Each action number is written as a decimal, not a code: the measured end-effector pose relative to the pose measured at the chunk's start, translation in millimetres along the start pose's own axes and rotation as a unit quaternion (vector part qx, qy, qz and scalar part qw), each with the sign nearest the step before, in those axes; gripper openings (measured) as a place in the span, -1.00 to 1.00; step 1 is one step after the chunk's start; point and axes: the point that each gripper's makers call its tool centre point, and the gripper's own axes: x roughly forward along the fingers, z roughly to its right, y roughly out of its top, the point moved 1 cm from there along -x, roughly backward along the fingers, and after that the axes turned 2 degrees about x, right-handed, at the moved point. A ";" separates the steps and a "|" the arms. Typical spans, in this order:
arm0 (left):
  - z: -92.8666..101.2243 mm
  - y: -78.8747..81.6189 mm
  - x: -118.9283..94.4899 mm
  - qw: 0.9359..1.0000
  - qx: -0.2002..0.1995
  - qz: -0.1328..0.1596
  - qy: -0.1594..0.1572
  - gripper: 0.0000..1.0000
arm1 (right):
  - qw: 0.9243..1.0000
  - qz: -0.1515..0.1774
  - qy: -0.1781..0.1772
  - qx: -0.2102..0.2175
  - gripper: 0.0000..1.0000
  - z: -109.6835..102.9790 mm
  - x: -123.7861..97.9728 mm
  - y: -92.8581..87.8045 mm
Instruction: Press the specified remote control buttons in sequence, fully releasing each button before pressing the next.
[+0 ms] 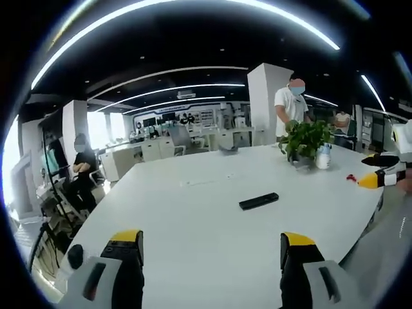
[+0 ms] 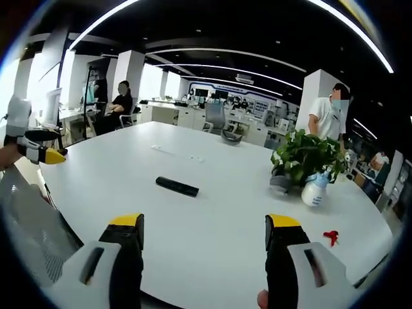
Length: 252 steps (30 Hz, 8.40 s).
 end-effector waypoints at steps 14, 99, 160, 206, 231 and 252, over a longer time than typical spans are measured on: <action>4.4 31.5 22.2 0.998 0.041 -0.005 -0.043 0.59 | 1.000 0.002 -0.001 0.009 0.57 2.2 -1.0 0.5; 101.5 -1.9 293.0 0.856 0.351 -0.187 -0.332 -0.01 | 0.995 -0.096 -0.026 0.019 0.40 13.9 8.1 -34.3; 106.2 -51.0 307.6 0.789 0.405 -0.261 -0.382 -0.56 | 0.994 -0.109 -0.018 0.002 0.35 8.5 9.2 -36.2; 120.6 -71.9 252.1 0.777 0.414 -0.289 -0.375 -0.57 | 0.997 -0.067 -0.023 0.011 0.34 11.6 3.9 -22.7; 140.7 -97.1 183.4 0.755 0.432 -0.286 -0.402 -0.56 | 0.999 -0.038 -0.020 0.015 0.30 11.0 0.8 -13.2; 148.8 -115.8 130.0 0.727 0.468 -0.279 -0.418 -0.55 | 0.999 -0.034 -0.011 0.024 0.15 7.8 -2.4 -10.9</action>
